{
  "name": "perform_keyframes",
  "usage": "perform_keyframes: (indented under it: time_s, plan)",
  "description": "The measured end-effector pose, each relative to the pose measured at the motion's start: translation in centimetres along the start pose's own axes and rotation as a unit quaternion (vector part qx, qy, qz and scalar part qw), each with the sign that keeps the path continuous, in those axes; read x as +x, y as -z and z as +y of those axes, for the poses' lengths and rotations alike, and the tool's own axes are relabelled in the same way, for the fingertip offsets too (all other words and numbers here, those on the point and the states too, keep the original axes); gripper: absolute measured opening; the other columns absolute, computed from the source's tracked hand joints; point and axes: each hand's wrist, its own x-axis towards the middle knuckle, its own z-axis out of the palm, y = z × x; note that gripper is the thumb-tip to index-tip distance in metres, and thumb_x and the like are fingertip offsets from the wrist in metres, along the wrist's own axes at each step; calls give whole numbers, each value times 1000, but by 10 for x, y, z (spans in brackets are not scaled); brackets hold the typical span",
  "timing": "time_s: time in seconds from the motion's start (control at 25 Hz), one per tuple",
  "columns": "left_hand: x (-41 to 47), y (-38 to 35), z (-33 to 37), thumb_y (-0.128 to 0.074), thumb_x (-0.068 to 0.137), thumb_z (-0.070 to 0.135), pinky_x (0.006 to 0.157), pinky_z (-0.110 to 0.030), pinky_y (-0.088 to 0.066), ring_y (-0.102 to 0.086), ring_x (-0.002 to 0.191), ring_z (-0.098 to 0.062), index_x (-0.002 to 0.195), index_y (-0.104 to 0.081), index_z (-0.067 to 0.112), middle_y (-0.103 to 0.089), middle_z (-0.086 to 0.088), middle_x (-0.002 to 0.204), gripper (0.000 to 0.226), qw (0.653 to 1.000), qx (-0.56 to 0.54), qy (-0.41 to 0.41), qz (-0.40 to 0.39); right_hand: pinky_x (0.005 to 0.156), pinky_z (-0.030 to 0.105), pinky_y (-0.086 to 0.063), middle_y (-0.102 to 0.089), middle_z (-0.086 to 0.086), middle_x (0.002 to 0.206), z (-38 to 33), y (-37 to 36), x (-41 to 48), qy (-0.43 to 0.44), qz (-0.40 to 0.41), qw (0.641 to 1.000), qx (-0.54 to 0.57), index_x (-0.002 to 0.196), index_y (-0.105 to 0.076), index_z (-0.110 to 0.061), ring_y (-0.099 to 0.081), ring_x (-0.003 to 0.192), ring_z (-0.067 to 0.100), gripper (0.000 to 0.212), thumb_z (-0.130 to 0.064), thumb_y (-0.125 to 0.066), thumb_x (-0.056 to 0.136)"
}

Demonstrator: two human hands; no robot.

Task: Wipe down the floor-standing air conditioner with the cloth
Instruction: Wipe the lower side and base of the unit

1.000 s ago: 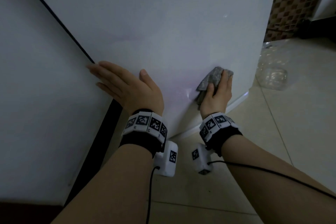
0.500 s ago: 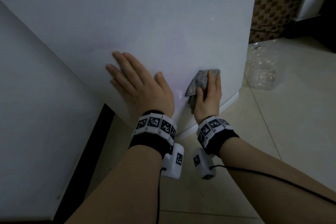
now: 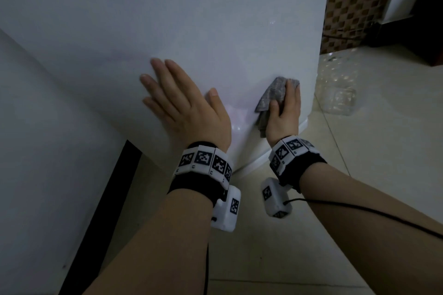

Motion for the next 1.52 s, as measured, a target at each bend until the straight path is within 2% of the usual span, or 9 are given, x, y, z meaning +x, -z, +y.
perform_keyframes:
  time_s: [0.2, 0.4, 0.56, 0.72, 0.88, 1.08, 1.24, 1.4, 1.52]
  plan:
    - [-2, -4, 5, -49, 92, 35, 115, -58, -14, -10, 142, -47, 147, -13, -6, -14, -25, 154, 77, 1000, 4, -5, -2, 114, 21, -5, -9, 9, 157, 2, -5, -14, 23, -13, 1000, 2, 148, -23, -16, -10, 144, 19, 57, -8, -43, 95]
    - [-3, -8, 5, -49, 91, 34, 115, -56, -9, -9, 142, -45, 147, -13, -6, -13, -25, 155, 78, 1000, 3, -29, -8, 110, 14, -1, -11, 12, 157, 2, 1, 10, -28, 15, 999, 14, 148, -20, -10, -11, 145, 21, 54, -8, -41, 97]
    - [-4, -10, 9, -48, 91, 37, 114, -58, -10, -10, 141, -46, 148, -14, -3, -15, -22, 156, 77, 999, 31, -31, -5, 115, 22, -6, -9, 11, 157, 9, 0, -6, 30, -19, 999, -2, 147, -23, -14, -11, 144, 20, 55, -8, -43, 96]
    - [-3, -13, 15, -46, 92, 37, 114, -58, -9, -9, 142, -44, 149, -14, 0, -15, -18, 157, 75, 999, 25, -37, -7, 115, 23, -5, -7, 12, 157, 6, 6, 16, -7, 2, 1000, 1, 148, -20, -13, -9, 145, 22, 55, -8, -40, 97]
    - [-4, -16, 19, -46, 92, 37, 114, -58, -9, -10, 142, -44, 149, -13, 1, -14, -19, 156, 75, 999, 28, -31, -5, 116, 24, -6, -5, 12, 157, 9, 2, -8, 74, -36, 997, -11, 147, -24, -17, -9, 144, 21, 55, -8, -43, 96]
    - [-2, -19, 20, -47, 92, 37, 113, -59, -11, -11, 142, -45, 149, -13, 0, -15, -20, 156, 76, 999, 34, -25, 2, 110, 14, -10, -10, 15, 153, 11, 13, 26, -24, 7, 999, 28, 147, -24, -17, -17, 141, 23, 53, -10, -41, 97]
    - [-3, -21, 26, -47, 91, 37, 113, -58, -8, -8, 142, -46, 149, -12, 1, -14, -22, 156, 77, 1000, 22, -16, 1, 114, 23, -15, -14, 9, 152, 20, 10, -1, 65, -34, 997, 16, 144, -31, -25, -18, 139, 13, 54, -10, -46, 94]
    - [-2, -22, 29, -47, 91, 34, 114, -57, -7, -8, 141, -47, 149, -13, 1, -13, -24, 155, 75, 1000, 15, -5, 8, 116, 26, -14, -20, 11, 153, 26, 19, 33, -28, 12, 999, 14, 146, -26, -14, -21, 141, 22, 52, -11, -41, 97]
    - [-2, -23, 31, -49, 90, 34, 114, -57, -8, -8, 141, -48, 149, -13, 0, -13, -24, 155, 77, 1000, 17, -1, 9, 118, 33, -15, -23, 11, 153, 28, 14, 24, 8, 11, 1000, 11, 145, -28, -11, -21, 142, 22, 53, -9, -44, 95]
